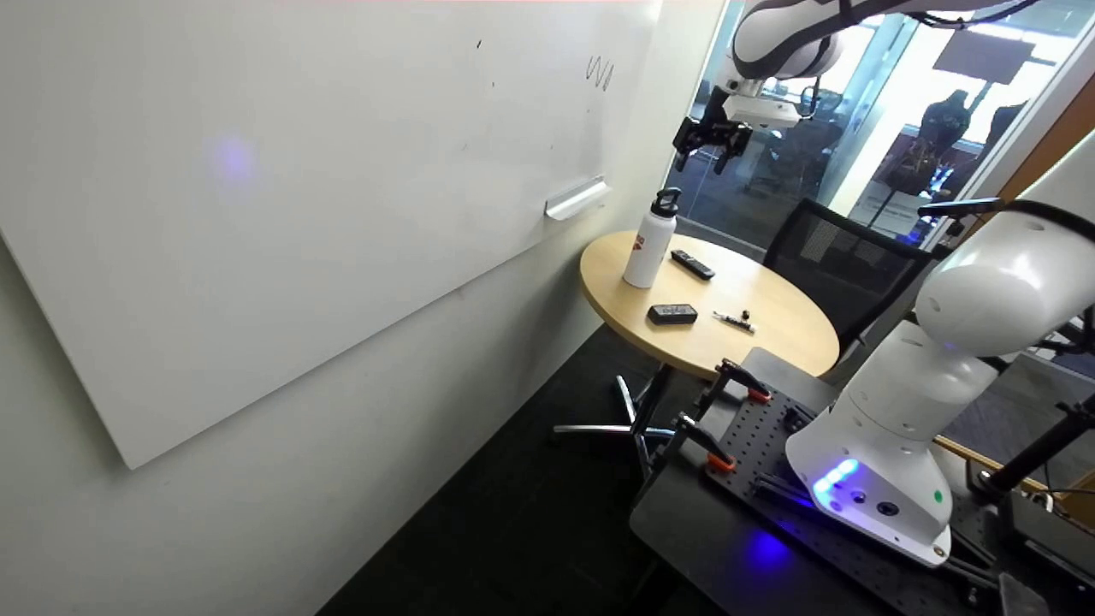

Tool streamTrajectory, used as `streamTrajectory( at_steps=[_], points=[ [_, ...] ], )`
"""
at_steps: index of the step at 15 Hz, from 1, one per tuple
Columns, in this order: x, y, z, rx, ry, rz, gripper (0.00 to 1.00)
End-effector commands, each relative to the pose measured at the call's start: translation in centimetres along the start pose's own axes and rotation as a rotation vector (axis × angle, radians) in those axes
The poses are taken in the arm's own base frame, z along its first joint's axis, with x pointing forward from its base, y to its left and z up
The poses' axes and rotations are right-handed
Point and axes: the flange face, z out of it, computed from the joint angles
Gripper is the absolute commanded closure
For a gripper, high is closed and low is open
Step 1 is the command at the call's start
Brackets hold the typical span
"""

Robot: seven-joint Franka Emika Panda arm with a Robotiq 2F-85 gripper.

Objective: Remove lid from the white flask and place it on the table

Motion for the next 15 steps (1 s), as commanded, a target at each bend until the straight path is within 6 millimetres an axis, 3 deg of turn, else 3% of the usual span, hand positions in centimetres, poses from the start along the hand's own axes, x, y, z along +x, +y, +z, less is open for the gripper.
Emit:
streamTrajectory(
  at_steps=[1,5,11,15],
  points=[
    [0.5,0.5,0.0,0.007,0.005,0.027,0.0],
    [1.0,0.8,0.1,0.009,0.007,0.056,0.0],
    [5.7,0.8,2.4,0.056,0.091,0.431,0.0],
    [9.2,2.0,4.2,0.077,0.096,0.644,0.0]
  ],
)
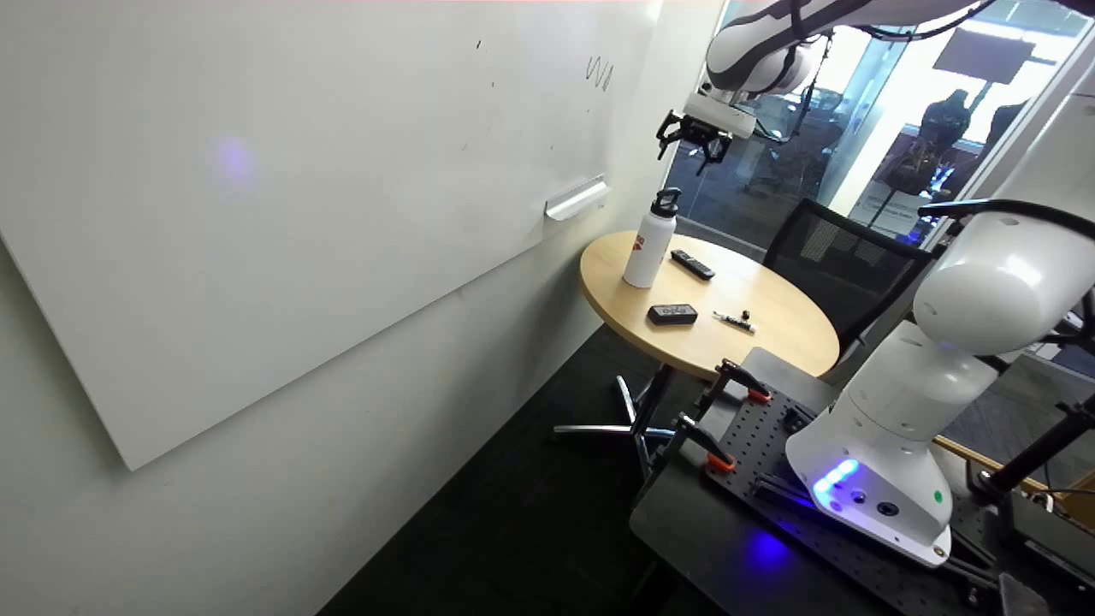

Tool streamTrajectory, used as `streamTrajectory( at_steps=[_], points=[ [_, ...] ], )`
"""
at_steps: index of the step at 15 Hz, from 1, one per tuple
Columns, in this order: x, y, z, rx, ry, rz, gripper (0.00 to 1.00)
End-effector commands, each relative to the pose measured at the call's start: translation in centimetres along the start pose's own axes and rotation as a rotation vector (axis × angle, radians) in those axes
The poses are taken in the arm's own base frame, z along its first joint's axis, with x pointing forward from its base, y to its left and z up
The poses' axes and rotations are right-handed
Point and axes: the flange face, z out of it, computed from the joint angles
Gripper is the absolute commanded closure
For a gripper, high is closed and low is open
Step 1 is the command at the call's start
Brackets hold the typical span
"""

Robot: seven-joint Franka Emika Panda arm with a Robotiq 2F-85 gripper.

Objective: Remove lid from the white flask and place it on the table

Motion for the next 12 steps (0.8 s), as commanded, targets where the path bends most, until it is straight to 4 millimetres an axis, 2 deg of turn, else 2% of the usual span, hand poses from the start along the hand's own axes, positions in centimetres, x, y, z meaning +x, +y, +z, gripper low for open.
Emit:
streamTrajectory(
  at_steps=[1,5,7,8,10,12],
  points=[
    [4.3,-0.5,1.5,0.008,0.008,0.195,0.0],
    [8.8,0.6,2.3,0.005,0.031,0.408,0.0],
    [10.4,1.1,2.8,-0.025,0.058,0.512,0.0],
    [8.8,1.5,2.5,-0.004,0.052,0.425,0.0],
    [10.0,1.8,3.0,-0.016,0.066,0.476,0.0],
    [10.2,1.6,3.4,-0.02,0.069,0.482,0.0]
  ],
)
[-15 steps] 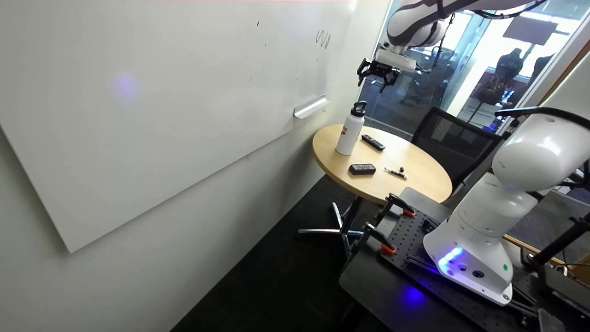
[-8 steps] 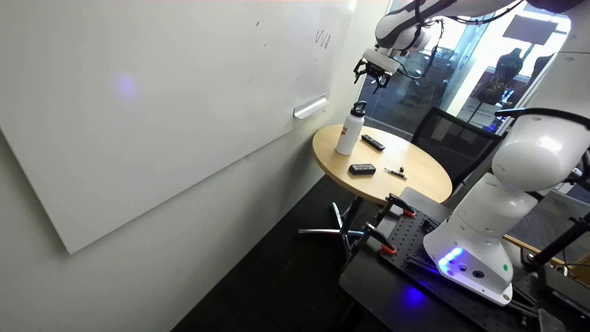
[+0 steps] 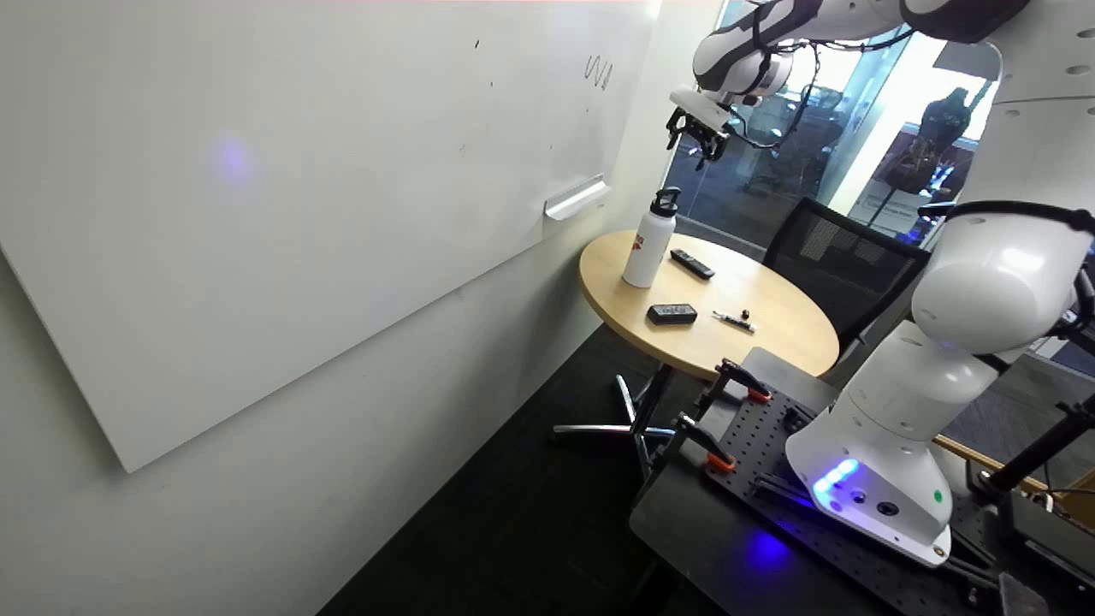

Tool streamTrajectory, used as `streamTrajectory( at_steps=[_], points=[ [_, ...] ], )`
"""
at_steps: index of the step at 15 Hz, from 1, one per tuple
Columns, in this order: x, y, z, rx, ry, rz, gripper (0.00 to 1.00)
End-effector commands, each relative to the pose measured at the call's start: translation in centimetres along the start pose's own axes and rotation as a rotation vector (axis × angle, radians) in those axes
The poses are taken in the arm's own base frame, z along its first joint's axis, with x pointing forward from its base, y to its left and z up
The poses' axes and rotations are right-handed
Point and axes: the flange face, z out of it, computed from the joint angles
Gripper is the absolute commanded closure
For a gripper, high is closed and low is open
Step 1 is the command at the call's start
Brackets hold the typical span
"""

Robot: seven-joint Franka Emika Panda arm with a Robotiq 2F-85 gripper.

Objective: Remove lid from the white flask and place it on the table

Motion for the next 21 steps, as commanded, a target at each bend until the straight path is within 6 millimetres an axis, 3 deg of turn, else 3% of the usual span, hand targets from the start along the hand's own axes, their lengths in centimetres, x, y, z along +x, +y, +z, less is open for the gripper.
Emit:
streamTrajectory(
  at_steps=[1,9,21],
  points=[
    [-0.1,-0.4,0.5,-0.018,0.008,0.007,0.0],
    [-0.5,-0.5,3.6,-0.152,-0.087,-0.005,0.0],
    [0.2,-2.9,7.3,-0.199,-0.092,-0.007,0.0]
  ],
)
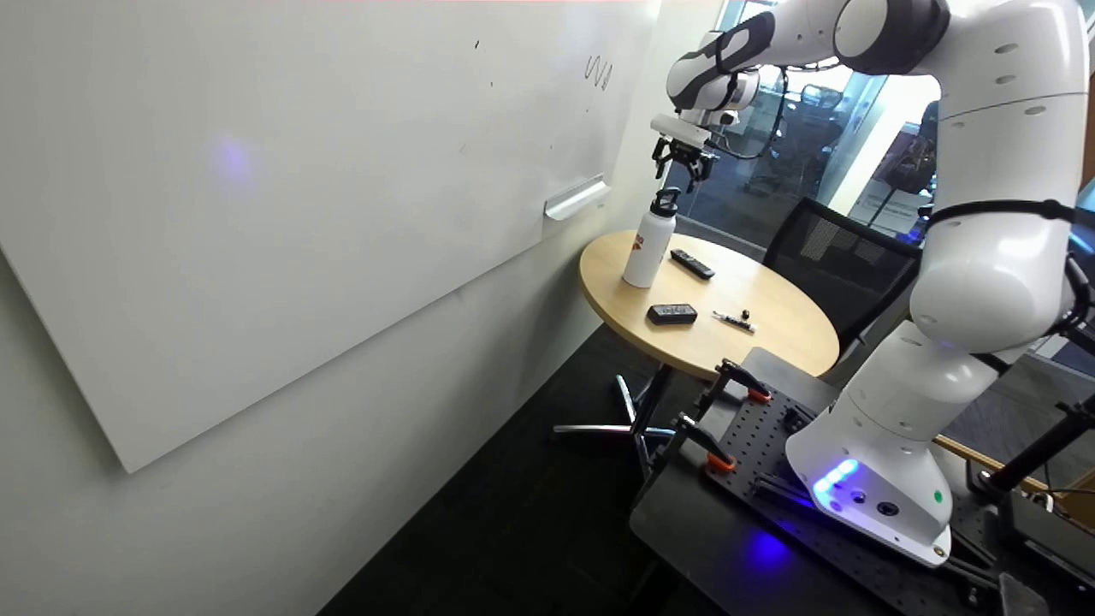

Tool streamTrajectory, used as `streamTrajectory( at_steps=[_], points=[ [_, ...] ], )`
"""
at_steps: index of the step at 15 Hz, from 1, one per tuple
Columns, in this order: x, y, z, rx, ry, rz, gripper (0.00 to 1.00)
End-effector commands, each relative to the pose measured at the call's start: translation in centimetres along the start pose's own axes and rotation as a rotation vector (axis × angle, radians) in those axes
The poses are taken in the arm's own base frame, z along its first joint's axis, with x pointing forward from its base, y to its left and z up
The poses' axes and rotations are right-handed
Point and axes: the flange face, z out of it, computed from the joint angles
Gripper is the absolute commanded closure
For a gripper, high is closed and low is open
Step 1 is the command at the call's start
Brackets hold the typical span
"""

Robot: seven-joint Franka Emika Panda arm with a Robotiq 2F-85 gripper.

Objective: Remove lid from the white flask and place it on the table

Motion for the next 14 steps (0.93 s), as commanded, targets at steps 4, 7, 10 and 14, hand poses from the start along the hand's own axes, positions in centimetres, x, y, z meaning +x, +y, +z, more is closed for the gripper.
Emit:
streamTrajectory(
  at_steps=[4,7,10,14],
  points=[
    [0.4,-1.6,0.5,-0.014,-0.021,0.012,0.0],
    [0.4,-1.8,0.8,-0.027,-0.031,0.006,0.0],
    [0.2,-2.0,1.2,-0.041,-0.037,0.002,0.0],
    [0.1,-2.1,1.6,-0.048,-0.037,-0.002,0.31]
  ],
)
